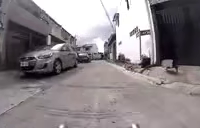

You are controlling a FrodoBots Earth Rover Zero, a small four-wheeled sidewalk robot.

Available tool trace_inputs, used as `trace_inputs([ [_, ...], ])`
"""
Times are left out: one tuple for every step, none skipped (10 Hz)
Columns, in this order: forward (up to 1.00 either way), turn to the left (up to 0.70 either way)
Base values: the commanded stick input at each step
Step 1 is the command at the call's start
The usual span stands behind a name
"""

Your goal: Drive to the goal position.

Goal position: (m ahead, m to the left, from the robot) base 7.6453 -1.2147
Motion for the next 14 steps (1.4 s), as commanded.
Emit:
trace_inputs([
  [1.00,0.02],
  [1.00,0.02],
  [1.00,0.02],
  [1.00,0.02],
  [1.00,0.02],
  [1.00,0.02],
  [1.00,0.02],
  [1.00,0.02],
  [1.00,0.02],
  [1.00,0.02],
  [1.00,0.02],
  [1.00,0.02],
  [1.00,0.02],
  [1.00,-0.08],
])
